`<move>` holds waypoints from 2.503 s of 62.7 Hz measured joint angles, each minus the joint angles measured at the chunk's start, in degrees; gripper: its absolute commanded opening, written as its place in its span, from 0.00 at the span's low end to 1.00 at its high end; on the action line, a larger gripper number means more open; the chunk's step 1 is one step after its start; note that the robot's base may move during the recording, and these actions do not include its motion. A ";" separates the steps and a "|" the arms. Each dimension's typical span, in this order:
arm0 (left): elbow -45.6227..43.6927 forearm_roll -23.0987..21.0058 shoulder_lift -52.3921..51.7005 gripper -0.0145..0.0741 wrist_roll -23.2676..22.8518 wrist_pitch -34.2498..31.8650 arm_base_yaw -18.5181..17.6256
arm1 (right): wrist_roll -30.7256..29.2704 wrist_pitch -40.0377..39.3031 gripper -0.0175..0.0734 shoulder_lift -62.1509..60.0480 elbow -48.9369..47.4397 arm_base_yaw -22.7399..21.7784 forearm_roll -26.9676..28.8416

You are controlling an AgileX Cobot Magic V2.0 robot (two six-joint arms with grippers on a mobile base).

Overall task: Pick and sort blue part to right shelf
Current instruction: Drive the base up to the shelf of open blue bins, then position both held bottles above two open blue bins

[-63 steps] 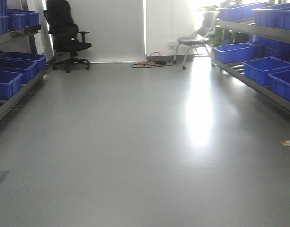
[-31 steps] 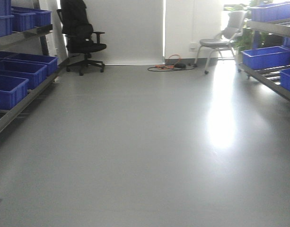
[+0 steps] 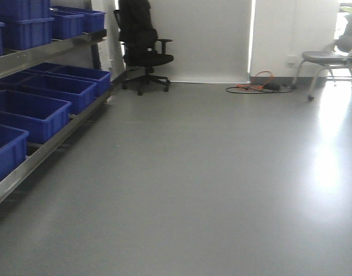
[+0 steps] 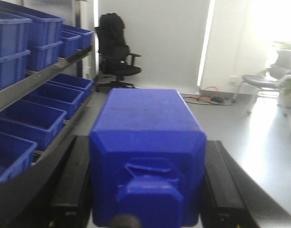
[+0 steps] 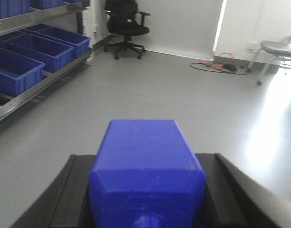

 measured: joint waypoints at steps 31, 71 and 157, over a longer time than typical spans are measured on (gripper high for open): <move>0.00 0.00 0.00 0.58 0.00 0.00 0.00 | 0.00 0.00 0.62 0.00 0.00 0.00 0.00; 0.00 0.00 0.00 0.58 0.00 0.00 0.00 | 0.00 0.00 0.62 0.00 0.00 0.00 0.00; 0.00 0.00 0.00 0.58 0.00 0.00 0.00 | 0.00 0.00 0.62 0.00 0.00 0.00 0.00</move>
